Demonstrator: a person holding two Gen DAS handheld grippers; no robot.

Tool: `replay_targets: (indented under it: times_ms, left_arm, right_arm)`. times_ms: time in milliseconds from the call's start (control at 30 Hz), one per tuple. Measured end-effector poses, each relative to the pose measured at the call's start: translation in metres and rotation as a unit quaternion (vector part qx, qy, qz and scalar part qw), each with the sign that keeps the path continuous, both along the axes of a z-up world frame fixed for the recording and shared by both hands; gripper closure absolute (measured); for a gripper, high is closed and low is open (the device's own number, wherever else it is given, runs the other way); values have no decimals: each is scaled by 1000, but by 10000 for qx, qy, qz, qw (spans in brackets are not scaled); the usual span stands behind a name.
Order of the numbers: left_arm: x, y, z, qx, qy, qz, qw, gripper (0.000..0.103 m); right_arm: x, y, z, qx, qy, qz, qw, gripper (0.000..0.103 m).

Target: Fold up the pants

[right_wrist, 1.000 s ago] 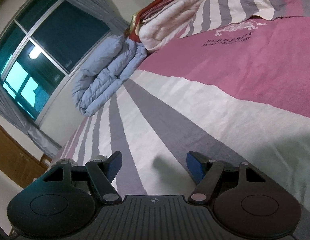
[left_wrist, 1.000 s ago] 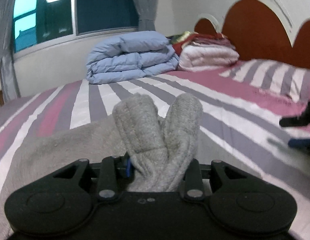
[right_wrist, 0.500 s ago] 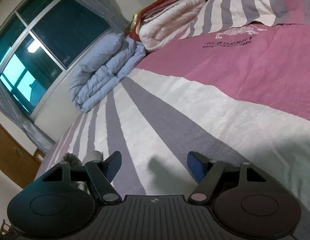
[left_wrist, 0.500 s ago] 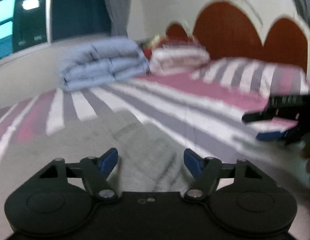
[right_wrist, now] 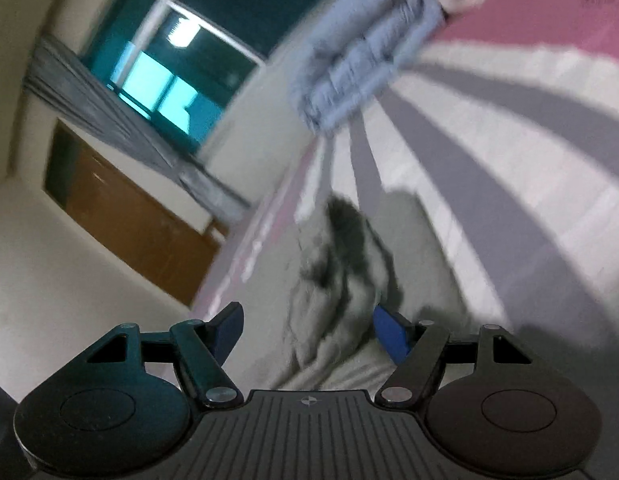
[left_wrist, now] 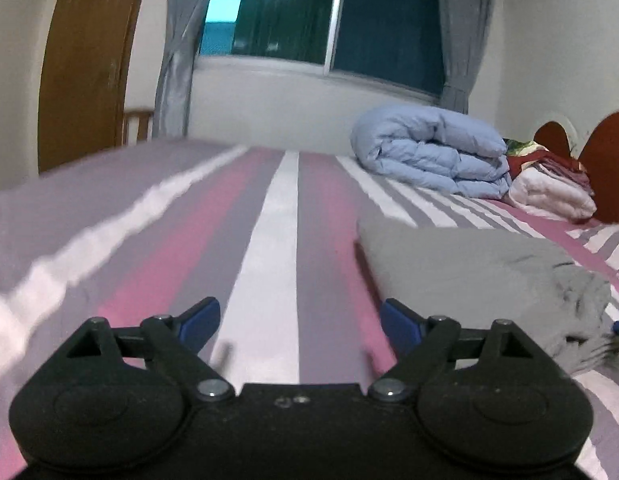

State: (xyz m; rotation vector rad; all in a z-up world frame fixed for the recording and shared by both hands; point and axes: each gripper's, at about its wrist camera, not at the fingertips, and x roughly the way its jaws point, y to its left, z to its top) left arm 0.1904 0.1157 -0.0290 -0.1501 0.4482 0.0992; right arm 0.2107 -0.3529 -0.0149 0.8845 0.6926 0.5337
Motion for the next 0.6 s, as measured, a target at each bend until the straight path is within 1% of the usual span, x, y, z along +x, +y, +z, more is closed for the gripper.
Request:
replay_targets:
  times_ms: [33, 67, 133, 167, 233, 300, 367, 400, 433, 500, 533, 567, 600]
  left_arm:
    - [1, 2, -2, -30, 97, -53, 9999, 22]
    - [3, -1, -3, 17, 154, -109, 9998, 22]
    - [7, -4, -4, 60, 174, -172, 9997, 21]
    - [9, -3, -5, 56, 220, -178, 9996, 21]
    - [13, 0, -9, 16, 307, -58, 9995, 21]
    - [12, 2, -10, -23, 236, 24, 9997, 20]
    - [12, 0, -8, -35, 153, -81, 9998, 19]
    - [17, -5, -8, 13, 167, -184, 9997, 18]
    - [18, -8, -9, 81, 195, -234, 9995, 18]
    - [22, -15, -9, 239, 228, -223, 9992, 18]
    - [22, -16, -9, 229, 213, -219, 9993, 18]
    - [21, -16, -9, 184, 191, -223, 9994, 18]
    - [21, -16, -9, 163, 193, -220, 9994, 17]
  right_arm:
    - [0, 3, -2, 41, 21, 9, 10000, 31]
    - [2, 5, -4, 96, 67, 6, 9999, 31]
    - [9, 8, -9, 129, 275, -30, 9995, 31]
    - [15, 9, -11, 150, 393, -21, 9991, 31]
    - [22, 14, -16, 250, 450, -30, 9987, 31]
    - [32, 19, -20, 177, 523, -101, 9984, 31]
    - [34, 24, -22, 55, 477, -163, 9987, 32]
    - [34, 26, -21, -33, 401, -167, 9991, 38]
    - [35, 29, -19, -75, 339, -87, 9994, 62]
    - [31, 27, -12, -7, 151, -179, 9997, 66]
    - [26, 23, -7, 127, -42, -255, 9996, 69]
    - [22, 18, -1, 215, -211, -332, 9990, 70]
    - [17, 14, 1, 201, -334, -422, 9984, 70]
